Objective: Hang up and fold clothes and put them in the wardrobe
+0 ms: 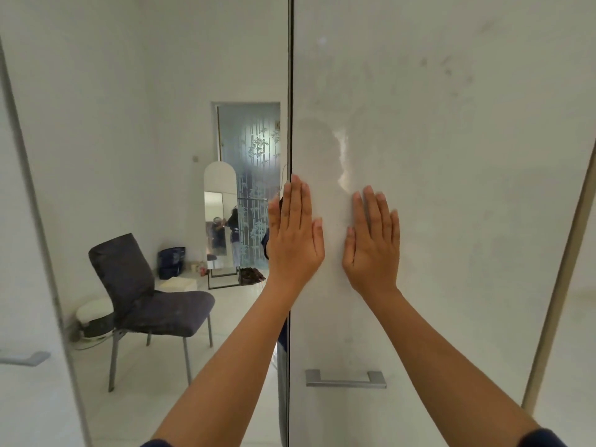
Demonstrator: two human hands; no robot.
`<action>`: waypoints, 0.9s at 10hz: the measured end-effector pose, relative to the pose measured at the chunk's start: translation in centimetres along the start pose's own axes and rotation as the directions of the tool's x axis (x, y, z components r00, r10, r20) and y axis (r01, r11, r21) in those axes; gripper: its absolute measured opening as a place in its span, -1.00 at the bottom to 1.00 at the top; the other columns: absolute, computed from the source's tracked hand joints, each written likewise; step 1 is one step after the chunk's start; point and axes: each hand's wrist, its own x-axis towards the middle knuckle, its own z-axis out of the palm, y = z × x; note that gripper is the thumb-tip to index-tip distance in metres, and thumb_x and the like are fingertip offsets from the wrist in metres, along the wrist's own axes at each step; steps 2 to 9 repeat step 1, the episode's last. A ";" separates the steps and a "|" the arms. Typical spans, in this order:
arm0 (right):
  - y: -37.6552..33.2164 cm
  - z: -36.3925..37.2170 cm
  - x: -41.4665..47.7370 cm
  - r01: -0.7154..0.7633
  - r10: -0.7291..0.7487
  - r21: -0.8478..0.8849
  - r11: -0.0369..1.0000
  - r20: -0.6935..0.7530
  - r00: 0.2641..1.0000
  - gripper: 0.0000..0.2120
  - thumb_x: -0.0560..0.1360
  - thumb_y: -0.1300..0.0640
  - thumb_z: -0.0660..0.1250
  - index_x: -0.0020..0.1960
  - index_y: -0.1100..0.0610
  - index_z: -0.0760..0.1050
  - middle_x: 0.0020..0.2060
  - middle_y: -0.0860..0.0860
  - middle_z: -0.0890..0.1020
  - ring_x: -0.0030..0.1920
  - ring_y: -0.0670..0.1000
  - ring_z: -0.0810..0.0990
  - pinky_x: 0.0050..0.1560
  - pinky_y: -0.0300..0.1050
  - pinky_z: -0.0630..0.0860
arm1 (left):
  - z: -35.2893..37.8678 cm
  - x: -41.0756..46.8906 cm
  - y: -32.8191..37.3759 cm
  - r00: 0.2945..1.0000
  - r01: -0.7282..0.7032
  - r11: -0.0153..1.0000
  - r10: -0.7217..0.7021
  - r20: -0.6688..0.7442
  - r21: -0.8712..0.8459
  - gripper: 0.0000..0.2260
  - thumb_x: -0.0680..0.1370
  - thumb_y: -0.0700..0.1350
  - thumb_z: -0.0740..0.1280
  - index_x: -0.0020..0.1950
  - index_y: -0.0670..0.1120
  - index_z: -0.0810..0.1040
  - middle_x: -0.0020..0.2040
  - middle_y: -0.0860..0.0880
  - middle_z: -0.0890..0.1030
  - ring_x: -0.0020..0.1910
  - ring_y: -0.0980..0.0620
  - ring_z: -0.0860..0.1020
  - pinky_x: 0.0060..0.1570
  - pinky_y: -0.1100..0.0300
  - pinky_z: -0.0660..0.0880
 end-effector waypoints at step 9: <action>0.6 -1.0 -4.1 0.030 -0.037 0.074 0.997 0.097 0.995 -0.50 0.59 0.14 0.04 0.51 0.20 0.12 0.51 0.11 0.17 0.52 0.08 0.08 0.51 0.05 0.05 | -0.7 -4.5 0.6 0.993 0.045 0.999 -0.042 0.112 -0.022 -0.44 0.61 -0.02 0.03 0.54 -0.21 -0.08 0.55 -0.17 -0.08 0.54 -0.10 -0.12 0.49 -0.01 -0.23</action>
